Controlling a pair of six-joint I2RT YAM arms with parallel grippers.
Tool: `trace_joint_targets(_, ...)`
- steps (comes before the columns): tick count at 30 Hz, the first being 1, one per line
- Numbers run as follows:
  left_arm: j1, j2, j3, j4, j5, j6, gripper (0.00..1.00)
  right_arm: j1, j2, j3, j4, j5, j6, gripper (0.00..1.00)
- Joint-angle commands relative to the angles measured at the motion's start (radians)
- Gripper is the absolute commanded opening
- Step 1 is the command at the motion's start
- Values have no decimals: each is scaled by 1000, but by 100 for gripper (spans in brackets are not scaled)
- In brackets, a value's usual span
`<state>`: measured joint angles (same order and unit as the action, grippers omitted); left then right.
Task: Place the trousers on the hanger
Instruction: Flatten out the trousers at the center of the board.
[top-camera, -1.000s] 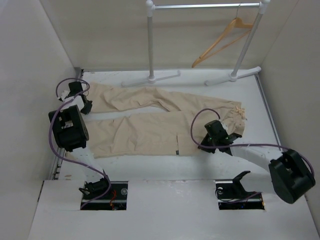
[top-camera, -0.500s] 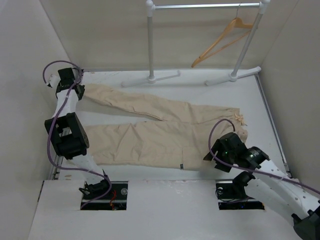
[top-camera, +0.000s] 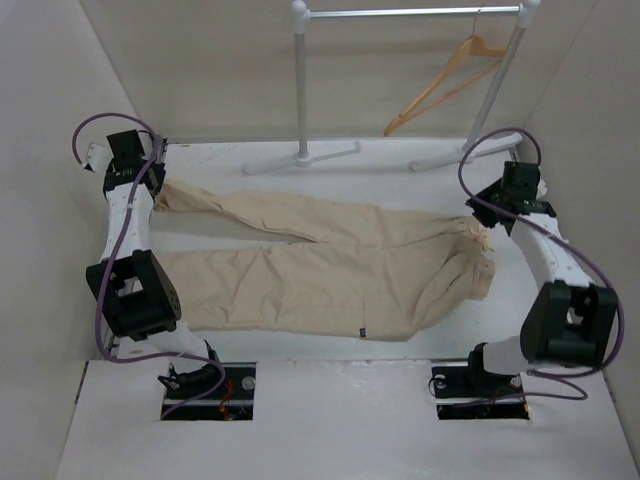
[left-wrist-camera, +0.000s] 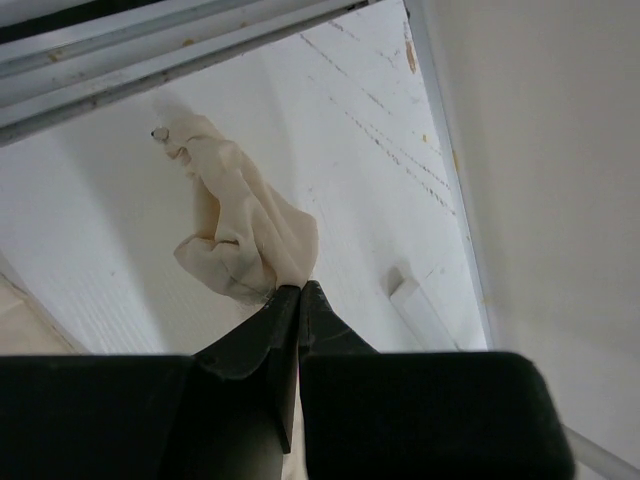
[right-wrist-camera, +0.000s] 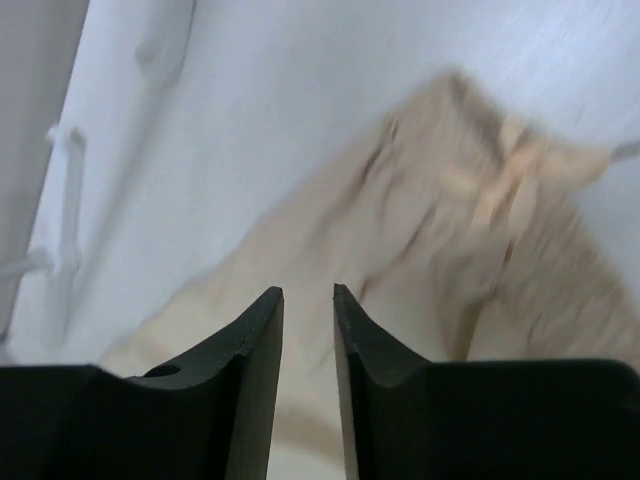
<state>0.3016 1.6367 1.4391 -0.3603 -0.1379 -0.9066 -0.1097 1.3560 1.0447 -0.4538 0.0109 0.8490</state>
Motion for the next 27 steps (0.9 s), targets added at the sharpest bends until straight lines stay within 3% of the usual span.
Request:
trace_joint_targets(1, -9, -47, -22, -14, -3, -15, 0, -73, 165, 101, 125, 153, -105, 46)
trace_joint_targets(2, -9, -55, -38, -8, -3, -14, 0, -93, 217, 124, 132, 164, -116, 55)
trace_joint_targets(4, -9, -63, -71, -2, -6, -15, 0, -121, 302, 162, 139, 152, -137, 62)
trace_joint_targets(11, -9, -60, -115, 3, -20, -18, 0, -138, 439, 221, 135, 72, -169, 61)
trace_joint_targets(15, -8, -58, -123, 3, -28, -20, 0, -129, 491, 242, 129, 40, -162, 54)
trace_joint_targets(19, -9, -46, -103, 0, -31, -23, 0, -114, 537, 285, 121, 34, -151, 22)
trace_joint_targets(21, -18, -14, -48, -9, -16, -31, 0, -115, 534, 301, 142, 14, -130, 11)
trace_joint_targets(27, -115, 83, 353, -94, 29, -41, 0, -138, 407, 304, 273, -32, -35, 5)
